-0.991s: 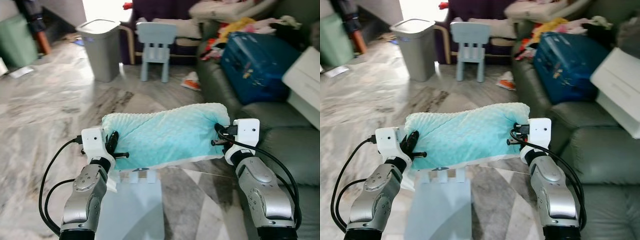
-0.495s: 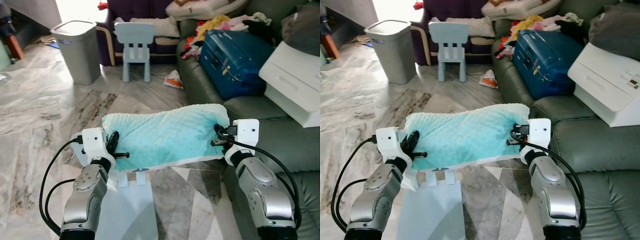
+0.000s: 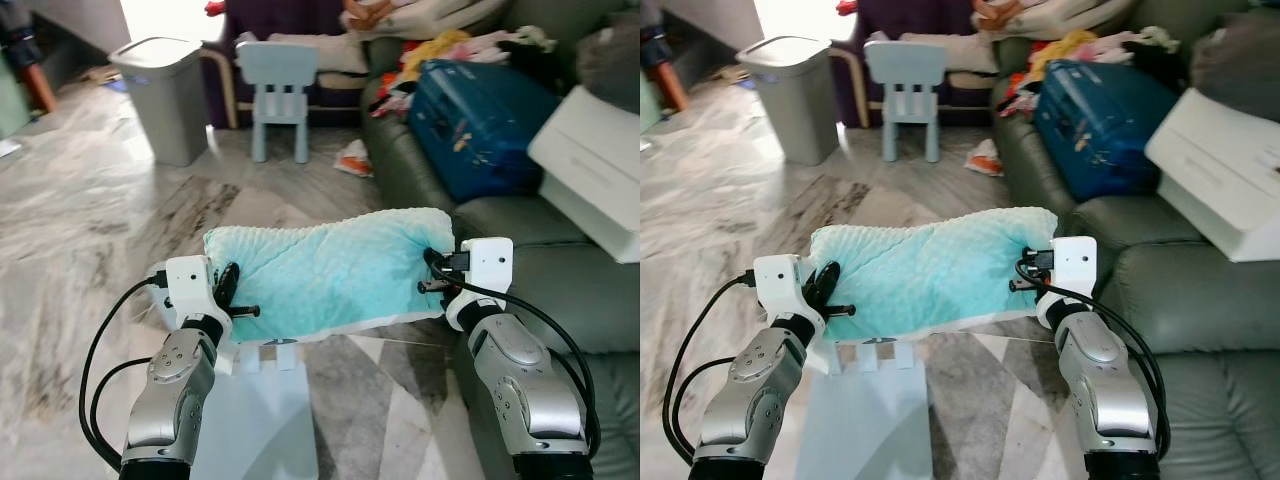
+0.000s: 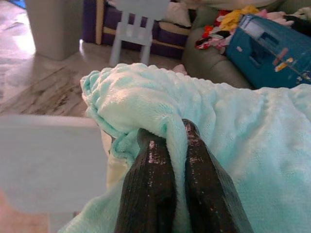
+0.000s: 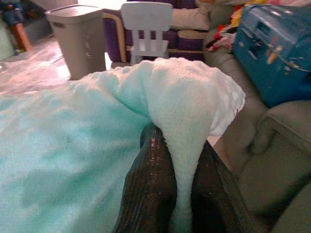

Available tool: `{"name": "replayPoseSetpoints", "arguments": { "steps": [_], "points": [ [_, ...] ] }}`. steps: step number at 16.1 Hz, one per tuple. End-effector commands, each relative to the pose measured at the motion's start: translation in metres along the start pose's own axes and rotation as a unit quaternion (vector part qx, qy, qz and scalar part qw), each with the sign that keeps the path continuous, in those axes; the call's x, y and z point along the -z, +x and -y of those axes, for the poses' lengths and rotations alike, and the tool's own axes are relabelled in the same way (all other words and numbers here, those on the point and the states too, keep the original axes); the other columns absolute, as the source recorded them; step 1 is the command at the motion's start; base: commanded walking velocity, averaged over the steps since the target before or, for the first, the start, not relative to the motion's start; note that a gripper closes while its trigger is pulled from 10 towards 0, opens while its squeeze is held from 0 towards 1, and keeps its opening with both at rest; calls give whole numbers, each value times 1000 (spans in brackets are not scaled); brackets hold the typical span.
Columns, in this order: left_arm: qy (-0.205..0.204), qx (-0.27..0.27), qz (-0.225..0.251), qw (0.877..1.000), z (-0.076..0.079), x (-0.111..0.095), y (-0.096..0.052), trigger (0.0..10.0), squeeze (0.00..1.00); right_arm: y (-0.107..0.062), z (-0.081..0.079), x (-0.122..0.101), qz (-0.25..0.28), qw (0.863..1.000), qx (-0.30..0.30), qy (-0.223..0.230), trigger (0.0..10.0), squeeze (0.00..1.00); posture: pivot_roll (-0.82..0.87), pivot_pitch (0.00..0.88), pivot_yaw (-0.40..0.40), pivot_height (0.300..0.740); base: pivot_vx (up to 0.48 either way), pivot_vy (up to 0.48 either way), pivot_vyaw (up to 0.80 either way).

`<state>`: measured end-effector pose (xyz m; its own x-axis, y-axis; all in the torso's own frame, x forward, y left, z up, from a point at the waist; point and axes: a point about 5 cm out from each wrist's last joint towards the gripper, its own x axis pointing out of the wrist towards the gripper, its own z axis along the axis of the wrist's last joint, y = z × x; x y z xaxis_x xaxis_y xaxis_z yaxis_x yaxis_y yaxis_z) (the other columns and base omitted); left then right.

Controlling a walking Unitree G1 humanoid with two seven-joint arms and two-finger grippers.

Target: Move the pillow to the sofa

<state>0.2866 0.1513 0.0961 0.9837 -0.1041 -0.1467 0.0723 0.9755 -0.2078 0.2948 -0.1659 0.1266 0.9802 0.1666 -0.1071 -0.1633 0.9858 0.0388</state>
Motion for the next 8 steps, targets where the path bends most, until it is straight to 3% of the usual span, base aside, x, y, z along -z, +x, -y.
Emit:
{"name": "replayPoseSetpoints", "arguments": {
  "steps": [1, 8],
  "points": [
    [1, 6, 2, 1000, 1, -1, 0, 10000, 0, -1, 0, -10, 21, 1000, 0, -3, 10000, 0, -146, 0, -26, 740, 0, 0, 0],
    [-24, 3, 4, 1000, 2, 0, -1, 10000, 0, 0, 0, -10, 20, 1000, -4, -4, 10000, 0, -148, 0, -30, 740, 0, 0, 0]
  ]
}}
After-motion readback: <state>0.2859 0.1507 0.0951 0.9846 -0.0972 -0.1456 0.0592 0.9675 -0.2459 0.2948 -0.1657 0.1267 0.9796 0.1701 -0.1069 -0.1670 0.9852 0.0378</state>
